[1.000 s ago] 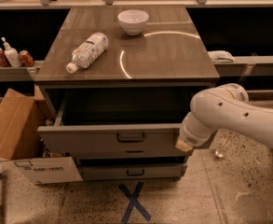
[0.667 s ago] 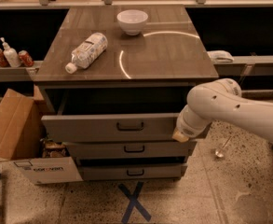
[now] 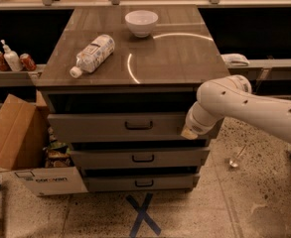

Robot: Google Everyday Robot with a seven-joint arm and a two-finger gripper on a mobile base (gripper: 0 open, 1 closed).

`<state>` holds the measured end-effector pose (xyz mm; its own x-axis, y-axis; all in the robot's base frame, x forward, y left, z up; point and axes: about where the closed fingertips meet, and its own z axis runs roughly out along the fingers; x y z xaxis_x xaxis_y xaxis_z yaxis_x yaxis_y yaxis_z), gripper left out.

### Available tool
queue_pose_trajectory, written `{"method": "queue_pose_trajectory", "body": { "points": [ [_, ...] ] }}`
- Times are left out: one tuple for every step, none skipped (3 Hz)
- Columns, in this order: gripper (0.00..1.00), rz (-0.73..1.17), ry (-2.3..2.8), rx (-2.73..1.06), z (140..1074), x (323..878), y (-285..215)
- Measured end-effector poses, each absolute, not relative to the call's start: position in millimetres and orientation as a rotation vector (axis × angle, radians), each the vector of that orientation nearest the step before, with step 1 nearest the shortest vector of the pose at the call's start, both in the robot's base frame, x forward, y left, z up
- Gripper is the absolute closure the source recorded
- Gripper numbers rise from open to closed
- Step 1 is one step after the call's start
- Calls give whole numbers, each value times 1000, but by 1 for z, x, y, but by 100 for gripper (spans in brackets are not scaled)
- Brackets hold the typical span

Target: Close top drawer

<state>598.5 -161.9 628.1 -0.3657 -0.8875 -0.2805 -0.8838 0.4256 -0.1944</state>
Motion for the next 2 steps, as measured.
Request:
{"method": "queue_pose_trajectory", "body": {
  "points": [
    [100,-19,2330,-1506,633,610,-163],
    [100,8,2307,-1498,639,607,-168]
  ]
}}
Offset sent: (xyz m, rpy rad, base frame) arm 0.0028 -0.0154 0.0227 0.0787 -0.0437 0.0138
